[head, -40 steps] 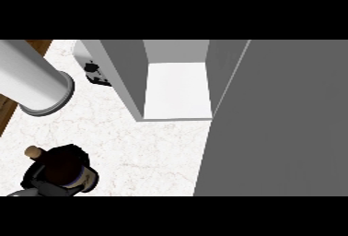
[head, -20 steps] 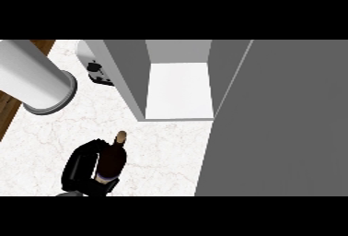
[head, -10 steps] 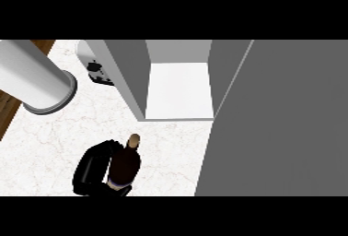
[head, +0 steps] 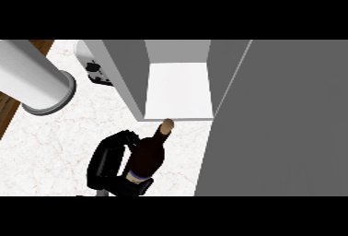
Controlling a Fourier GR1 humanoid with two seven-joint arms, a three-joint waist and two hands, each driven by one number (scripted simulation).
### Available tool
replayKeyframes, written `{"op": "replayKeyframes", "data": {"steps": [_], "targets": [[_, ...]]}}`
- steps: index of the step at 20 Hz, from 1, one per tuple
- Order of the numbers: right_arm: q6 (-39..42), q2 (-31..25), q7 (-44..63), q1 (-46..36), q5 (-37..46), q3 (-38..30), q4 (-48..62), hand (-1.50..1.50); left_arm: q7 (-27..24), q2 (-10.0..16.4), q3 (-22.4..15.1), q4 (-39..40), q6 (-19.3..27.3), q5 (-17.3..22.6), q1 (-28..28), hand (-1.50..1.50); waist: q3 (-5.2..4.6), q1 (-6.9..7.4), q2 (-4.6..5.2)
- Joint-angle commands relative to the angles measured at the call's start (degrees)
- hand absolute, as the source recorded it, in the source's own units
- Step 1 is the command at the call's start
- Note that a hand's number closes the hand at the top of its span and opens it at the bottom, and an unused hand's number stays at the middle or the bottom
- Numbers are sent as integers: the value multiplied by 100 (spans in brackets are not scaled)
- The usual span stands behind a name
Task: Pick up the wine, place it into the cabinet and close the cabinet
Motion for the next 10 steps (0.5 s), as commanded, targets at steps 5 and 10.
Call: {"op": "replayKeyframes", "data": {"steps": [5,10], "targets": [[-128,-297,349,699,524,368,-1408,-150,84,-3,-278,8,1147,-163,-435,150,-5,-67,-11],[-4,-400,300,610,109,76,-1425,-150,121,-3,-386,613,1661,-188,-1098,150,-5,-70,12]]}}
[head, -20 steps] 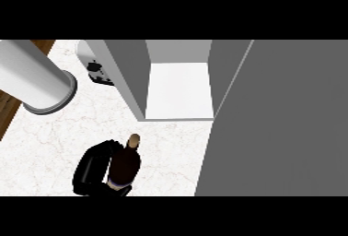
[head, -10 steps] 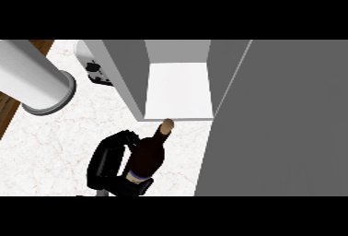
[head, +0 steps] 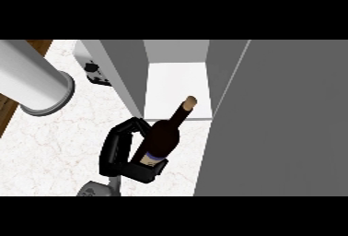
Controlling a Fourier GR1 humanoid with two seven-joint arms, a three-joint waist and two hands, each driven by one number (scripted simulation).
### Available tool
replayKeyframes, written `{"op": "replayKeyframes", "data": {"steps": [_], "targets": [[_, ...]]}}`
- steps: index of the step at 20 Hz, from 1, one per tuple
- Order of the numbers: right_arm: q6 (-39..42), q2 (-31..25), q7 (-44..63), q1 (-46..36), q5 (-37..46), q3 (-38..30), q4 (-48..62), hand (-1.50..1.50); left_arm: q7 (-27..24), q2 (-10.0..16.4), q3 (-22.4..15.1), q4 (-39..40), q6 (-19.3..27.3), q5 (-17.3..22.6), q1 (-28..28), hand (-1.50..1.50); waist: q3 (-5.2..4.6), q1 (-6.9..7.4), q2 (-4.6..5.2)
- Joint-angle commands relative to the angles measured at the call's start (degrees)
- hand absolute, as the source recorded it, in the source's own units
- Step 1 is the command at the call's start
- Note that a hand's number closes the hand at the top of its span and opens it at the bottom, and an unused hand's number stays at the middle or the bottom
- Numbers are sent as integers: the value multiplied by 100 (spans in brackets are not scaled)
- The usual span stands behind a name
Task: Pick up the wine, place it into the cabinet and close the cabinet
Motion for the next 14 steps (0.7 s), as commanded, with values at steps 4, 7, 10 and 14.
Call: {"op": "replayKeyframes", "data": {"steps": [4,7,10,14], "targets": [[-57,-209,345,566,208,124,-1381,-150,196,49,193,407,311,-171,-732,150,0,6,-1],[49,-45,160,398,4,24,-998,-150,-38,48,363,1254,140,-137,-1225,150,0,26,21],[218,-28,-98,429,-224,-134,-768,-150,224,-1,-109,1419,772,119,-1832,150,2,10,24],[311,-341,29,678,-320,-359,-1357,-150,125,-1,3,2024,747,293,-2186,150,-2,-89,25]]}}
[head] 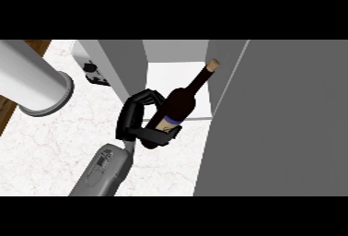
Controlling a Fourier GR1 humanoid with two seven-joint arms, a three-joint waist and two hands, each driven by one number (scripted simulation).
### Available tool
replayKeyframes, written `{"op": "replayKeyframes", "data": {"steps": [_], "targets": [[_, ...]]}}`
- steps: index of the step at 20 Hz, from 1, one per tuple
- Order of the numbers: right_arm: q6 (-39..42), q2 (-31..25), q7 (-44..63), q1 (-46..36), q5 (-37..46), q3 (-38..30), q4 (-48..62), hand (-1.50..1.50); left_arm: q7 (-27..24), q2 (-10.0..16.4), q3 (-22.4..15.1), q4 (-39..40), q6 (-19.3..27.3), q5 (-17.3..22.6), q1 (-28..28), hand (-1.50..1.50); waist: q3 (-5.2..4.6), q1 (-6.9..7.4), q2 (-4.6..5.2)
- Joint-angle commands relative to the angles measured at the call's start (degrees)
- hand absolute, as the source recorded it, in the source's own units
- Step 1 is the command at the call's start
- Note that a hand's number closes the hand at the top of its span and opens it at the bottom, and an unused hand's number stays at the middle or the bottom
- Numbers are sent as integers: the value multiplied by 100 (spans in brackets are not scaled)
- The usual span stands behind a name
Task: Pick up the wine, place it into the cabinet and close the cabinet
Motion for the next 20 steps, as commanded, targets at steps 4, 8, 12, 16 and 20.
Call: {"op": "replayKeyframes", "data": {"steps": [4,8,12,16,20], "targets": [[50,-140,233,650,-128,78,-1344,-150,-176,4,474,1147,-148,138,-921,150,-4,-73,2],[181,-41,148,442,-347,-61,-1121,-150,-433,-5,-8,1720,192,716,-1361,150,-6,-94,28],[247,-132,17,706,-362,11,-1252,-150,-454,-5,175,2171,138,888,-1797,150,-3,-116,23],[376,-112,-114,640,-617,-174,-1063,-150,-747,-5,-233,2717,543,1391,-2100,150,-3,-193,51],[299,88,-240,650,-447,14,-935,-150,-644,-5,-169,3288,468,1434,-2588,150,-4,-186,54]]}}
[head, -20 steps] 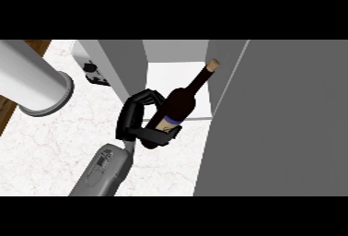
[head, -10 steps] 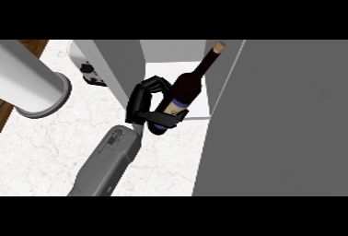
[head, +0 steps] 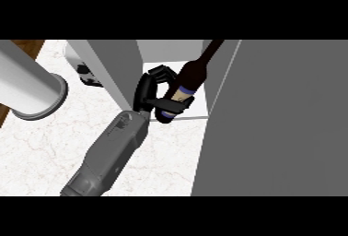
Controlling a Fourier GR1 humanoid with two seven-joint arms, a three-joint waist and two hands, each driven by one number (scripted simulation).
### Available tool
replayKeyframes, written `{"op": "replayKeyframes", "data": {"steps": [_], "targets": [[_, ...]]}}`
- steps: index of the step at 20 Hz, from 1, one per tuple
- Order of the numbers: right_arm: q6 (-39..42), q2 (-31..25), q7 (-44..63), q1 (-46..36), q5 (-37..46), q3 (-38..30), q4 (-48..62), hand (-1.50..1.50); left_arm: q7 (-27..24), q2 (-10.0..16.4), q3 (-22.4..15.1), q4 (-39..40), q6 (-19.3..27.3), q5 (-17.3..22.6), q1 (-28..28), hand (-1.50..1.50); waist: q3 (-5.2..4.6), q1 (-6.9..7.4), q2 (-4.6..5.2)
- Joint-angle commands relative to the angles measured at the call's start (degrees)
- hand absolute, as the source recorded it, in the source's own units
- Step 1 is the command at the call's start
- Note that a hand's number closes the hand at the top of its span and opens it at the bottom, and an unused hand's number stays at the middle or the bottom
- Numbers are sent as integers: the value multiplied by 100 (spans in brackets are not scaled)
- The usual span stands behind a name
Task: Pick up the wine, place it into the cabinet and close the cabinet
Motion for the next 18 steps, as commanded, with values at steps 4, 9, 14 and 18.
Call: {"op": "replayKeyframes", "data": {"steps": [4,9,14,18], "targets": [[122,-57,18,562,-313,104,-944,-150,-71,-6,-218,1015,478,25,-594,150,5,-70,4],[198,-29,174,423,-523,-41,-1036,-150,-48,-6,171,1676,416,311,-1057,150,-4,-167,70],[358,2,-158,541,-658,-121,-742,-150,-99,-6,363,2061,441,582,-1374,150,3,-262,94],[359,5,-162,602,-584,-57,-987,-150,-194,-6,507,2415,429,540,-1542,150,-1,-293,104]]}}
